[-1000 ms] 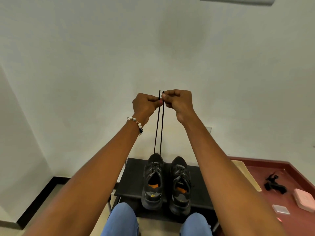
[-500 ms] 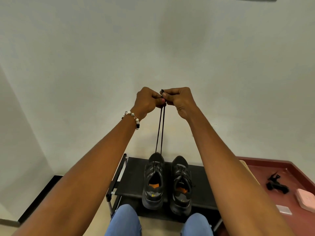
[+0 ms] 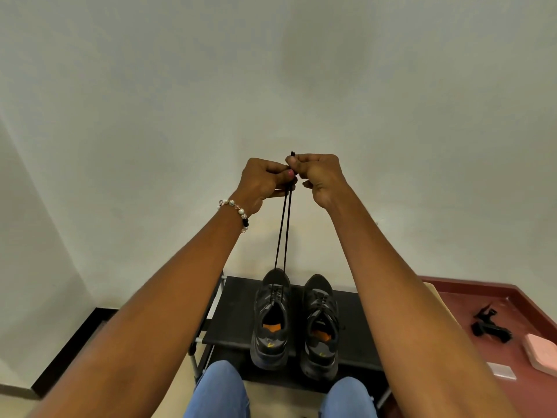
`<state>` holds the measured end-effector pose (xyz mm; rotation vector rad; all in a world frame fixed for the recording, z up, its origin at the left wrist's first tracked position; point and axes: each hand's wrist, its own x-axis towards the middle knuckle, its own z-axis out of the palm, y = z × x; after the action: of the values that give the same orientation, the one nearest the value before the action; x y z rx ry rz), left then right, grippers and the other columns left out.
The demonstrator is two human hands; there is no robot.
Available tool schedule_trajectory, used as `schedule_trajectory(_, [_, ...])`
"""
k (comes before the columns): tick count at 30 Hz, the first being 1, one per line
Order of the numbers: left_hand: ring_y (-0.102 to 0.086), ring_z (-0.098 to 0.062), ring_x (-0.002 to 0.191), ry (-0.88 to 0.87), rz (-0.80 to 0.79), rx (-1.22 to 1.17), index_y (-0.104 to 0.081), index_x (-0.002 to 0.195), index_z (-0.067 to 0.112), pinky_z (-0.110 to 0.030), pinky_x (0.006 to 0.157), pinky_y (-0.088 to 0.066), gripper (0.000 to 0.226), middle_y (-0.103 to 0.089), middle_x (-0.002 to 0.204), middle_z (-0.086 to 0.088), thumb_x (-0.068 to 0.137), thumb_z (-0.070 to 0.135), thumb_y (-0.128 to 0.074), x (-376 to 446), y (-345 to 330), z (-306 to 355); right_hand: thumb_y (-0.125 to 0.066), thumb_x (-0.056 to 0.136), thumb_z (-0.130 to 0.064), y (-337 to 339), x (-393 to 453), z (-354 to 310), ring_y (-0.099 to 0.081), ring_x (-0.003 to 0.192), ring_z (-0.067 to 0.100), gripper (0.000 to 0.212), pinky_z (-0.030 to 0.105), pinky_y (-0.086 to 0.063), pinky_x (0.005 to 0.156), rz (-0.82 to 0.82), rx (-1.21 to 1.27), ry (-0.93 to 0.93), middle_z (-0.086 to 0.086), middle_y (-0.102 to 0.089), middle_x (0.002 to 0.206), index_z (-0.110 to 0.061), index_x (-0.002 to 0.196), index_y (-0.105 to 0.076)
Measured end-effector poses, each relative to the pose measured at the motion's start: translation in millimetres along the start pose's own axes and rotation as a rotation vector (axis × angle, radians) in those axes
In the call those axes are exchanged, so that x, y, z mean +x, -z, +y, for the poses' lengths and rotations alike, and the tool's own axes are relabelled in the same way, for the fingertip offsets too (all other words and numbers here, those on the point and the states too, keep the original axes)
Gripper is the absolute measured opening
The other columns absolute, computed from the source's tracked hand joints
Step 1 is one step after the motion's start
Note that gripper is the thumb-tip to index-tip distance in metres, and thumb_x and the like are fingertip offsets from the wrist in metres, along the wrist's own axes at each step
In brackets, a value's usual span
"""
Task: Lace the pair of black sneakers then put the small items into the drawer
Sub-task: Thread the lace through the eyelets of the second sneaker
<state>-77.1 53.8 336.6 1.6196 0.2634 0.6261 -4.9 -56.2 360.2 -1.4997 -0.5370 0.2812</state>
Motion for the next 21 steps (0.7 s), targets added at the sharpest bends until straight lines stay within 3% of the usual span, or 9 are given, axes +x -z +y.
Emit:
schedule_trajectory(4, [-0.072,-0.026,0.08,-0.009,-0.016,-0.018,-0.072,0.096,0.001,-0.036,0.078,-0.06,0.01,-0.072,0.089,-0.018,0.089,0.006,-0.066,1.7,-0.3,-3.0,-0.076,0.083,-0.012,-1.0,1.6,0.7,-0.063,0.084,0.015,0.015,0.024,-0.045,0.065,0.024,0.02,-0.002,0.005,-0.071,0.089,-0.005,0.097,-0.073])
schedule_trajectory(10, [-0.072,-0.025,0.079,-0.027,-0.018,-0.02,-0.07,0.1,-0.002,-0.035,0.078,-0.06,0.014,-0.072,0.09,-0.017,0.091,0.007,-0.064,4.3,-0.9,-8.2,-0.069,0.088,-0.007,-5.3,-0.5,1.6,-0.065,0.063,0.005,0.012,0.008,-0.042,0.042,0.053,0.073,0.04,0.005,-0.071,0.083,0.0,0.097,-0.073])
schedule_trajectory(21, [-0.071,-0.022,0.082,0.002,-0.044,-0.074,-0.07,0.101,0.003,-0.033,0.078,-0.059,0.014,-0.072,0.095,-0.014,0.093,0.009,-0.061,4.5,-1.9,-18.0,-0.077,0.08,-0.007,-5.4,6.7,4.5,-0.063,0.06,0.009,0.012,0.012,-0.046,0.049,0.063,0.052,0.072,0.007,-0.072,0.081,-0.002,0.091,-0.072])
